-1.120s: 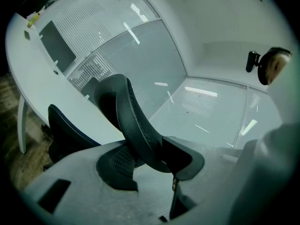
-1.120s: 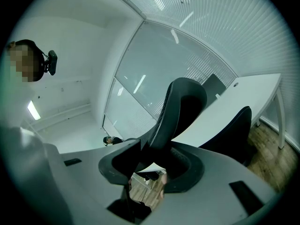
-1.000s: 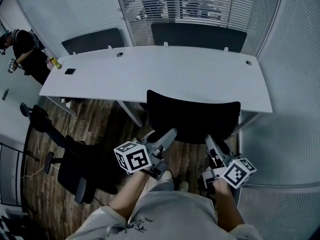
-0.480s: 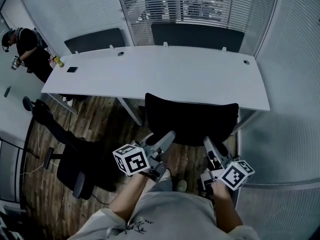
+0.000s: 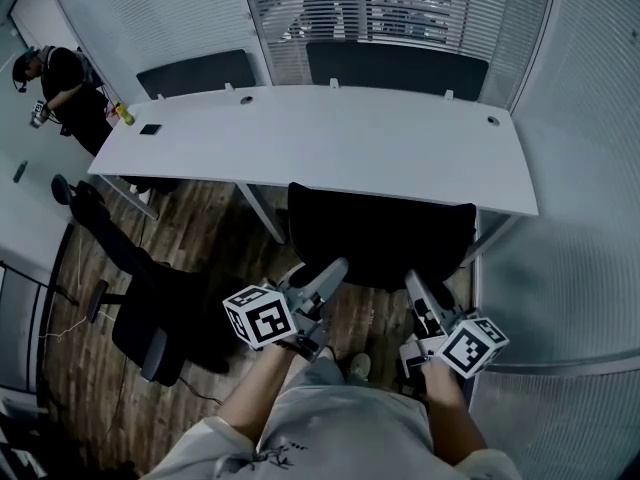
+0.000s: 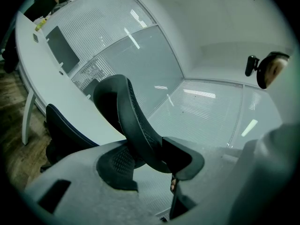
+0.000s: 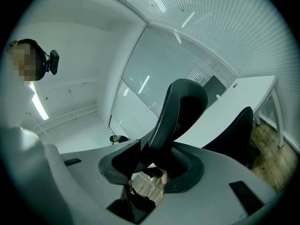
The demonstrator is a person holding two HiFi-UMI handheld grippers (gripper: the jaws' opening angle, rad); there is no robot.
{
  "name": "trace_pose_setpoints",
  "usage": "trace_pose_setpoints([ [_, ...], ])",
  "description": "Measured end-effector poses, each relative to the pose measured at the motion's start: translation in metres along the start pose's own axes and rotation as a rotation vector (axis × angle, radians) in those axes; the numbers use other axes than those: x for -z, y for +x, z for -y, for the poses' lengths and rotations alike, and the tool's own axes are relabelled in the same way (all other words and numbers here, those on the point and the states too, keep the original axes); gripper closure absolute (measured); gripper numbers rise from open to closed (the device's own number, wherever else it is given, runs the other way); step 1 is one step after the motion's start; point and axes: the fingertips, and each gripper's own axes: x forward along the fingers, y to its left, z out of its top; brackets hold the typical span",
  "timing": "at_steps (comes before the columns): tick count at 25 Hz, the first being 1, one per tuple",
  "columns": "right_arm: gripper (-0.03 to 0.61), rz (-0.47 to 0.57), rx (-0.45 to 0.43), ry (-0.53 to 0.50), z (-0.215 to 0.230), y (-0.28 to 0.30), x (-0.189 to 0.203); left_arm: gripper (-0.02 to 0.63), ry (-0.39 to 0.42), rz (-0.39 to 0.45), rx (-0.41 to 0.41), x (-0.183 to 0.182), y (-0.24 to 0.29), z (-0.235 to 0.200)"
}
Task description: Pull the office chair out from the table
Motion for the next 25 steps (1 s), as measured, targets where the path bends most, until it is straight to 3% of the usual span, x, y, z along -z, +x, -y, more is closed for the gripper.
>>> trace_pose_setpoints([
  [15,0.433,-0.019,0.005,-0.002,0.009,0.007,0.010,0.445,-0.010,-0.015,-0.017,0.006,0.000,-0.013],
  [25,0.433,-0.006,0.031,-0.008,-0.018,-0.039,0.030,0.445,-0.006,-0.037,-0.004,0.031,-0.036,0.017],
])
